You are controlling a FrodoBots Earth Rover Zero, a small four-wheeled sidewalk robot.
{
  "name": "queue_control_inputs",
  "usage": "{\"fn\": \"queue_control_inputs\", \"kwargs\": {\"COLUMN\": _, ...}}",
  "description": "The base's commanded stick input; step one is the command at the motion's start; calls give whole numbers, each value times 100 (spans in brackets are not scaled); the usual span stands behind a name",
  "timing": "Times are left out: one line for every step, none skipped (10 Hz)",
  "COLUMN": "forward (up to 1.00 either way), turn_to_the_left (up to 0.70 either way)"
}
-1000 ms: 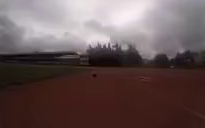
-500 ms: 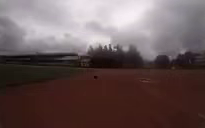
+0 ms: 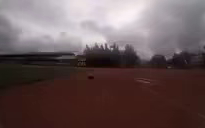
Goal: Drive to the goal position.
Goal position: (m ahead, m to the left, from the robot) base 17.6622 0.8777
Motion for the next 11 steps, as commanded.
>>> {"fn": "queue_control_inputs", "kwargs": {"forward": 70, "turn_to_the_left": -16}}
{"fn": "queue_control_inputs", "kwargs": {"forward": 70, "turn_to_the_left": -31}}
{"fn": "queue_control_inputs", "kwargs": {"forward": 70, "turn_to_the_left": -23}}
{"fn": "queue_control_inputs", "kwargs": {"forward": 70, "turn_to_the_left": -7}}
{"fn": "queue_control_inputs", "kwargs": {"forward": 70, "turn_to_the_left": 0}}
{"fn": "queue_control_inputs", "kwargs": {"forward": 70, "turn_to_the_left": 0}}
{"fn": "queue_control_inputs", "kwargs": {"forward": 70, "turn_to_the_left": 0}}
{"fn": "queue_control_inputs", "kwargs": {"forward": 70, "turn_to_the_left": 0}}
{"fn": "queue_control_inputs", "kwargs": {"forward": 70, "turn_to_the_left": 0}}
{"fn": "queue_control_inputs", "kwargs": {"forward": 70, "turn_to_the_left": 0}}
{"fn": "queue_control_inputs", "kwargs": {"forward": 70, "turn_to_the_left": -4}}
